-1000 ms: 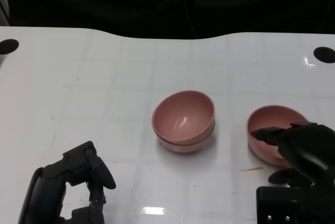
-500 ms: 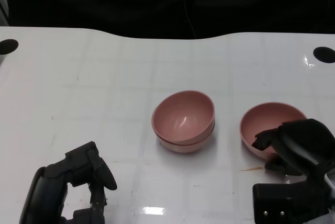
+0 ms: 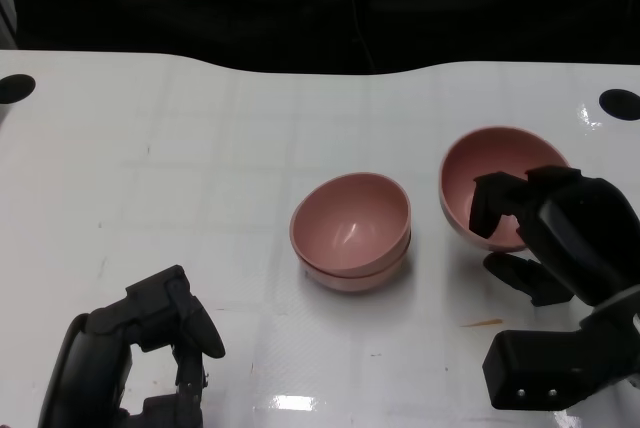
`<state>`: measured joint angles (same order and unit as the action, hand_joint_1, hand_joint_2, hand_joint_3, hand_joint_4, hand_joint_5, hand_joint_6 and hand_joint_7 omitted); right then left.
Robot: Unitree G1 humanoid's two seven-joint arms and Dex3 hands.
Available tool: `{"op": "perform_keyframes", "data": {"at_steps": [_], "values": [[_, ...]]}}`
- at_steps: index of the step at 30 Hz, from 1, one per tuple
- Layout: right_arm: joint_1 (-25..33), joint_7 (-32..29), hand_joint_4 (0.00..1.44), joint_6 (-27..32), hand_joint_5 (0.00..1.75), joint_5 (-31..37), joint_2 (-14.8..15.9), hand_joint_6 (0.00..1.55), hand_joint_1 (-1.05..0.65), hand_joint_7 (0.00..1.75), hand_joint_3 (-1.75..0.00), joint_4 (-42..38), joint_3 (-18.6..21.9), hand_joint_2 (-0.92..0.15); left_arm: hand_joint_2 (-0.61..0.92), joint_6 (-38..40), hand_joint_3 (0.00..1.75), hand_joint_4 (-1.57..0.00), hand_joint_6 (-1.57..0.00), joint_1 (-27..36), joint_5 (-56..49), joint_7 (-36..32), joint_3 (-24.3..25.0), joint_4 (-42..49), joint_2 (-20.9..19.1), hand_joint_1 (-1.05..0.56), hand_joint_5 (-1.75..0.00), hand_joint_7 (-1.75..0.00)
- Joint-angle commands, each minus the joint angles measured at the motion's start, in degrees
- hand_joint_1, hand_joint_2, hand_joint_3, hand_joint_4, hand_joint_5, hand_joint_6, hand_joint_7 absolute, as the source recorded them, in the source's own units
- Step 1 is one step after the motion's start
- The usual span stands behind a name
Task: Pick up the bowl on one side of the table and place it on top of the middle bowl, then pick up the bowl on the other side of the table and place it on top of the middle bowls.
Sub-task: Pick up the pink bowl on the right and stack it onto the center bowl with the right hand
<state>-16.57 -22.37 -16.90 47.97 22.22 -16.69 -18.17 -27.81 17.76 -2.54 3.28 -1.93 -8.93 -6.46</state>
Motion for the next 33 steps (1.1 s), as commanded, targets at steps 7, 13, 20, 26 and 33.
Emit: {"op": "perform_keyframes", "data": {"at_steps": [7,13,20,26,33], "values": [[-6.6,1.7,0.98,-7.4,1.75,-4.3,-1.6,0.8,-0.18,1.59,-1.37,0.6,-0.6,-0.32,0.24,0.7,1.66,-0.92,-0.8,0.3,0.8,1.1,0.3,0.0,-0.2,0.07,-1.75,-1.64],[-10.8,3.6,0.97,-10.4,1.75,-5.7,-5.0,0.79,-0.24,1.62,-1.29,-2.6,-2.4,-0.36,0.24,0.3,1.66,-0.93,-0.79,0.2,0.6,1.4,0.4,0.4,-0.4,0.07,-1.75,-1.64],[-14.4,3.1,0.98,-14.7,1.75,-5.7,-7.9,0.76,-0.2,1.7,-1.25,-6.5,-4.2,-0.34,0.24,0.4,1.68,-0.94,-0.8,0.1,0.4,1.8,0.4,0.7,-0.4,0.08,-1.75,-1.65],[-17.1,6.6,0.96,-16.7,1.75,-6.5,-10.8,0.74,-0.09,1.75,-1.26,-12.4,-7.1,-0.23,0.23,0.5,1.68,-0.95,-0.8,0.0,0.2,1.8,0.3,0.7,-0.3,0.08,-1.75,-1.65],[-18.8,6.2,0.94,-19.0,1.75,-6.0,-10.8,0.74,-0.11,1.75,-1.25,-16.7,-8.2,-0.25,0.23,0.6,1.69,-0.95,-0.8,-0.1,0.0,1.8,0.3,0.7,-0.2,0.08,-1.75,-1.65]]}}
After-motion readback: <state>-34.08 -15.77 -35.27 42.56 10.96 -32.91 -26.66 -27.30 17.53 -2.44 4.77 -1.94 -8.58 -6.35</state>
